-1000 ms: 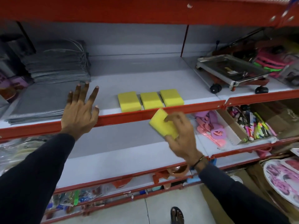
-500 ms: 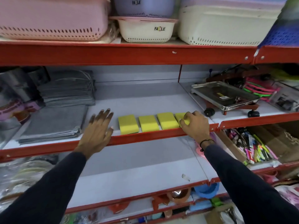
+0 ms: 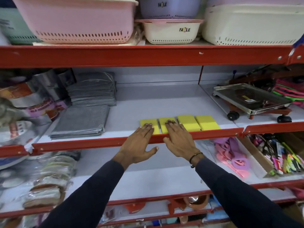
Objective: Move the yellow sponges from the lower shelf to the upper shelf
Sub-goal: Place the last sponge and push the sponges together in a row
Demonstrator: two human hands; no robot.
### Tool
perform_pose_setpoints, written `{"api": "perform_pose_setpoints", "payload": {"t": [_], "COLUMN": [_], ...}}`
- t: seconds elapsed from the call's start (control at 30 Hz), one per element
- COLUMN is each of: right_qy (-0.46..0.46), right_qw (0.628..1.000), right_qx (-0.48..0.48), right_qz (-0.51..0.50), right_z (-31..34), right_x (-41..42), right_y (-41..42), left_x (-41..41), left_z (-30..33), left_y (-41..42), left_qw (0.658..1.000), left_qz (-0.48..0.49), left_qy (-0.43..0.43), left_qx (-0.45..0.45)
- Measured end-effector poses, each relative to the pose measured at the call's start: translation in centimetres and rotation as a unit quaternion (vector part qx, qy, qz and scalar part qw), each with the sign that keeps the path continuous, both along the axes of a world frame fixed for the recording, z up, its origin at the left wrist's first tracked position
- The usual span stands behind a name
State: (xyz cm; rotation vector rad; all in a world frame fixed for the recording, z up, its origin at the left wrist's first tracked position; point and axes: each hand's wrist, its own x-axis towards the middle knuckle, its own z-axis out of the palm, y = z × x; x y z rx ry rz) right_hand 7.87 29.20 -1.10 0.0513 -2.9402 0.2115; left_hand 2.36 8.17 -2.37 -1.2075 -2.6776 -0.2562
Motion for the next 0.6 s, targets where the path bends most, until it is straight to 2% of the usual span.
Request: {"api": "perform_pose_setpoints", "payload": {"t": [0.4,0.5,0.6], "right_qy": [0.013,0.013,0.045], "right_qw": [0.997,0.997,0.993], "right_qx": [-0.065,-0.075,-0.081], "right_qz": [-0.027,-0.027,-0.074], "right_z": [-0.7,0.2,1.0], "right_x": [0.8,0.9,0.9], "right_y": [-3.2,-2.5,0.0], "left_x": [0.6,0.6,0.4], "left_z": [0.2,0.1,0.1], "left_y": [0.7,0.9,0.8], "left_qw": [1.000,0.999,0.999], "left_qz": [0.008,0.010,0.017], "left_qy": [0.001,0.006,0.013], "left_qx": [0.030,0.035,0.049]}}
